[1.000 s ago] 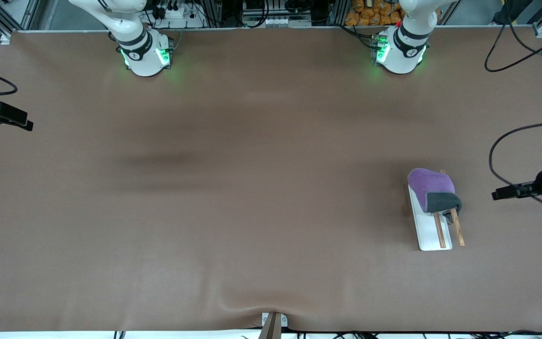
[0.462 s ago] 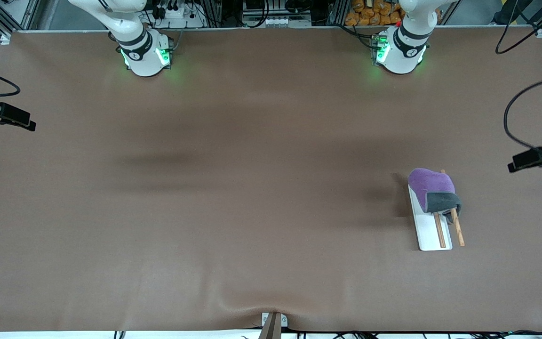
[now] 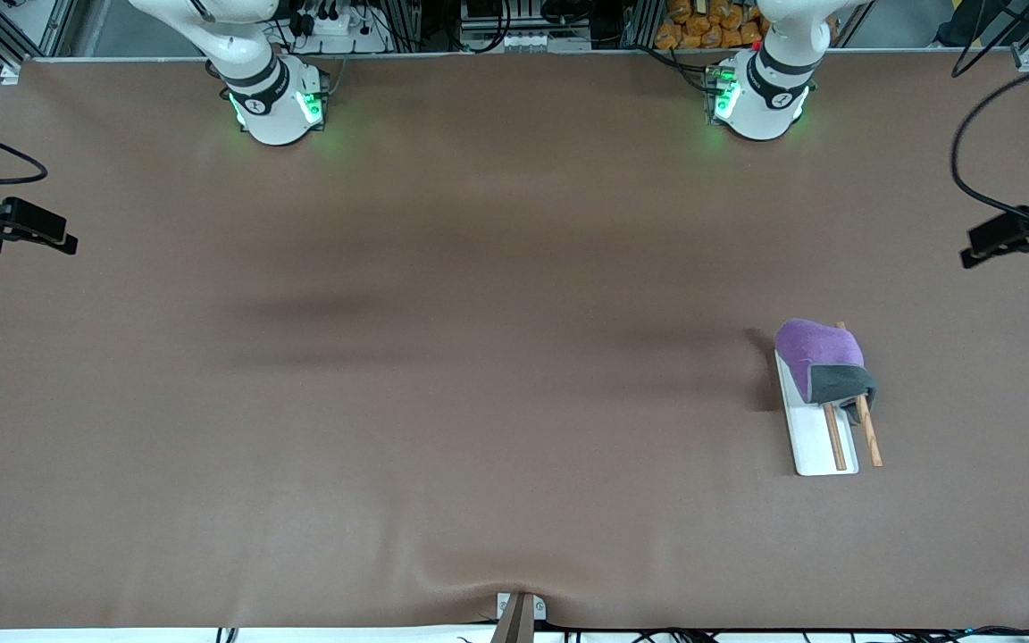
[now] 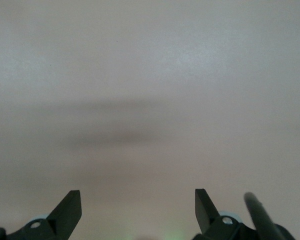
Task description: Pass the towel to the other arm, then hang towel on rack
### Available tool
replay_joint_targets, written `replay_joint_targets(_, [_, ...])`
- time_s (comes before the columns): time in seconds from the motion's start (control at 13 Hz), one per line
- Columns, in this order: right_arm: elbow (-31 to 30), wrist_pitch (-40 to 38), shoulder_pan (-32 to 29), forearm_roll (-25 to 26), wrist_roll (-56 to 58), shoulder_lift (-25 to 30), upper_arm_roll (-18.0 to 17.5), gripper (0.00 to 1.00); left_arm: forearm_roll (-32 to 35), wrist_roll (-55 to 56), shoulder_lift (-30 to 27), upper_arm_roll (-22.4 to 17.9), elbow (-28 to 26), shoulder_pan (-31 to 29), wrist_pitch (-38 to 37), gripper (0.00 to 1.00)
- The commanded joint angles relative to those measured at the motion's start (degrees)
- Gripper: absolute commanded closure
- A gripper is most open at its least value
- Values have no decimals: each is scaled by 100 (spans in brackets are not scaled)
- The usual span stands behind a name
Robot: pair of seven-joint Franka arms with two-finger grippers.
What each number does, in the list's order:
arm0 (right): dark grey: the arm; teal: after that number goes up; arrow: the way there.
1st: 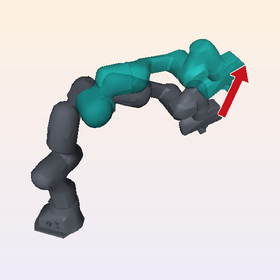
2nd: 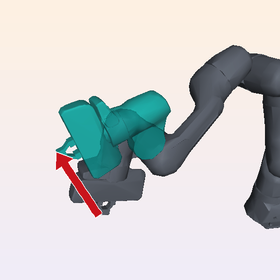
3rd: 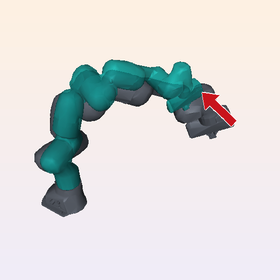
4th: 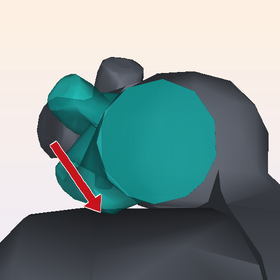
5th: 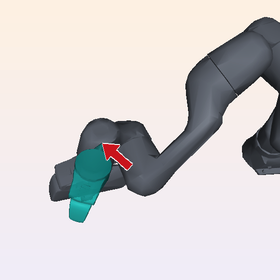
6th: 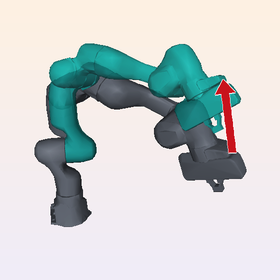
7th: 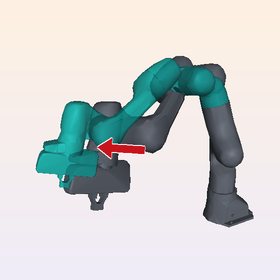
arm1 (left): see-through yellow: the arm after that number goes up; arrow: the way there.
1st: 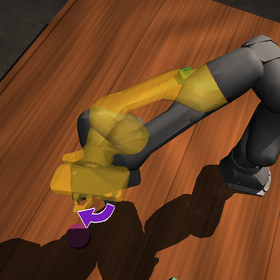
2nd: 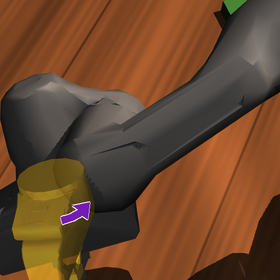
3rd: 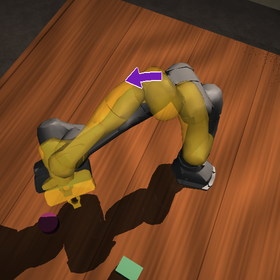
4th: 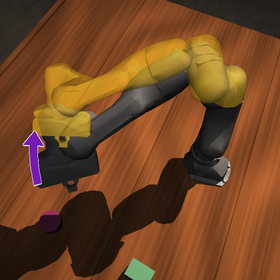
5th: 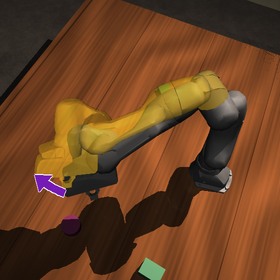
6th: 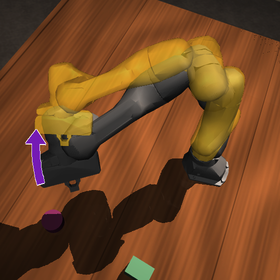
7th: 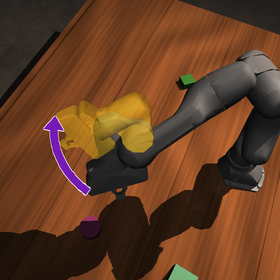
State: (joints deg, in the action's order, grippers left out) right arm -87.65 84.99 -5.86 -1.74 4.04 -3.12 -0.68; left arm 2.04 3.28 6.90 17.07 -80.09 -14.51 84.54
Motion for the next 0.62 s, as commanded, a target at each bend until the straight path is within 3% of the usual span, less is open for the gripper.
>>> replay_joint_targets(0.0, [-121,1,68,-108,-61,145,103,0,-10,199,-364,-659,-375,815,10,0])
replay_joint_targets(0.23, [-121,-8,138,-108,-377,145,165,0,-72,304,-689,-688,-849,949,273,0])
replay_joint_targets(0.54, [-121,0,112,-108,-378,145,174,0,-19,323,-796,-714,-877,950,212,0])
